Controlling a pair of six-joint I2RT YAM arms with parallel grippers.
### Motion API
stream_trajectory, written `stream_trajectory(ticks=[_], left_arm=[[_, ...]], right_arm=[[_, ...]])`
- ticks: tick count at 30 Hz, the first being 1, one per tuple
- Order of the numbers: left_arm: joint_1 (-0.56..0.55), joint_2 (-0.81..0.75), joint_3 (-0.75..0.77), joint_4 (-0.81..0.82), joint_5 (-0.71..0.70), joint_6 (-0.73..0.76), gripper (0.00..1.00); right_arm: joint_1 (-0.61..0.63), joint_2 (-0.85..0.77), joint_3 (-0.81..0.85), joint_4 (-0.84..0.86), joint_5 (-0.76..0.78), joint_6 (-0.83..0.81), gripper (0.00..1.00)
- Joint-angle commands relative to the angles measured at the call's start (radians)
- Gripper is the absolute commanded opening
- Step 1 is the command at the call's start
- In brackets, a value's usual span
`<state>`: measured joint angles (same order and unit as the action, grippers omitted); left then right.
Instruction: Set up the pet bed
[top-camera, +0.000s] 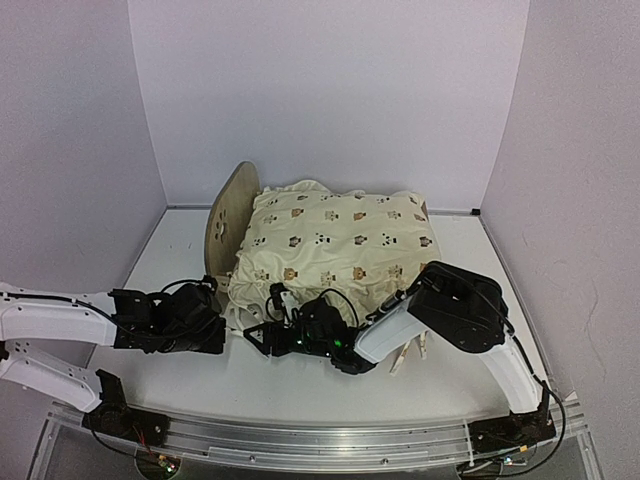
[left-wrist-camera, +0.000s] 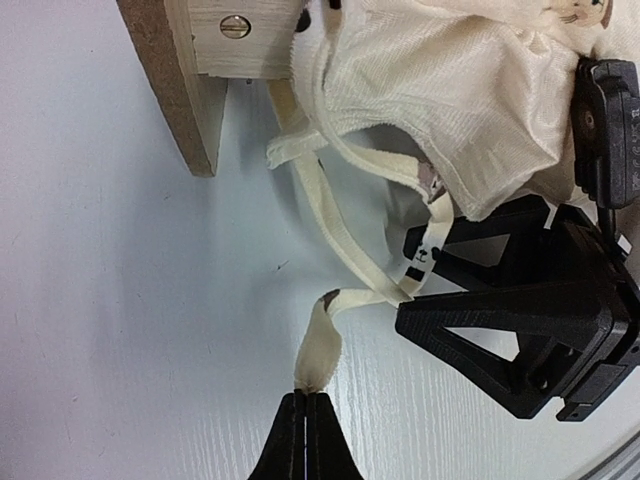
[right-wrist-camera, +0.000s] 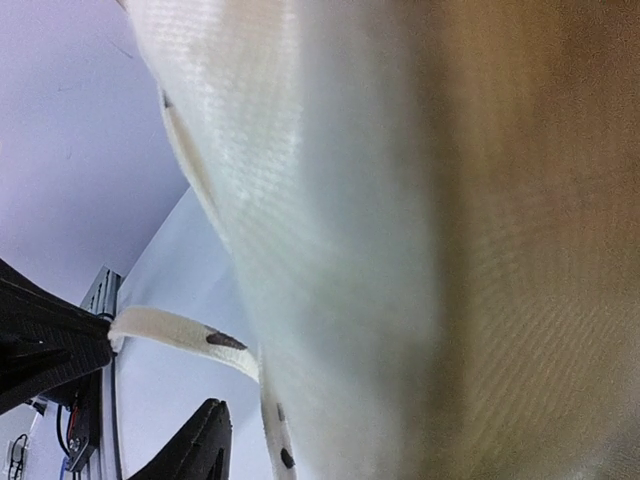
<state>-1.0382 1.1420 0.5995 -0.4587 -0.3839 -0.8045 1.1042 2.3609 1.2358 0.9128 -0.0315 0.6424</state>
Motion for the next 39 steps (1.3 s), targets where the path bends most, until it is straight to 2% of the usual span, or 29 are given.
stream_trajectory(ticks=[1,5,11,16,21,24,28,39], left_arm=[[-0.002,0.007,0.028,0.053,-0.043,0.036,0.00],[-0.002,0.012,0.027,0.097,-0.053,0.056,0.00],[0.000,0.035,0.029,0.186,-0.054,0.100,0.00],[0.009,0.067,0.041,0.227,-0.060,0.120,0.00],[0.047,0.072,0.016,0.299,-0.013,0.135,0.00],[0.089,0.056,-0.021,0.370,0.067,0.147,0.00],[0.137,0.060,-0.052,0.429,0.130,0.154,0.00],[0.174,0.138,-0.076,0.545,0.220,0.164,0.00]], right_arm=[[-0.011,-0.058,0.006,-0.045,0.032,-0.031,0.54],[-0.011,-0.078,-0.002,-0.046,0.064,-0.053,0.52],[-0.011,-0.080,0.016,-0.044,0.051,-0.072,0.30],[-0.010,-0.079,0.022,-0.029,0.039,-0.082,0.27],[-0.011,-0.088,0.014,-0.014,0.014,-0.086,0.09],[-0.010,-0.091,0.015,-0.005,-0.010,-0.088,0.01],[-0.011,-0.094,0.015,0.006,-0.039,-0.089,0.00],[-0.004,-0.100,0.010,0.018,-0.067,-0.109,0.00]])
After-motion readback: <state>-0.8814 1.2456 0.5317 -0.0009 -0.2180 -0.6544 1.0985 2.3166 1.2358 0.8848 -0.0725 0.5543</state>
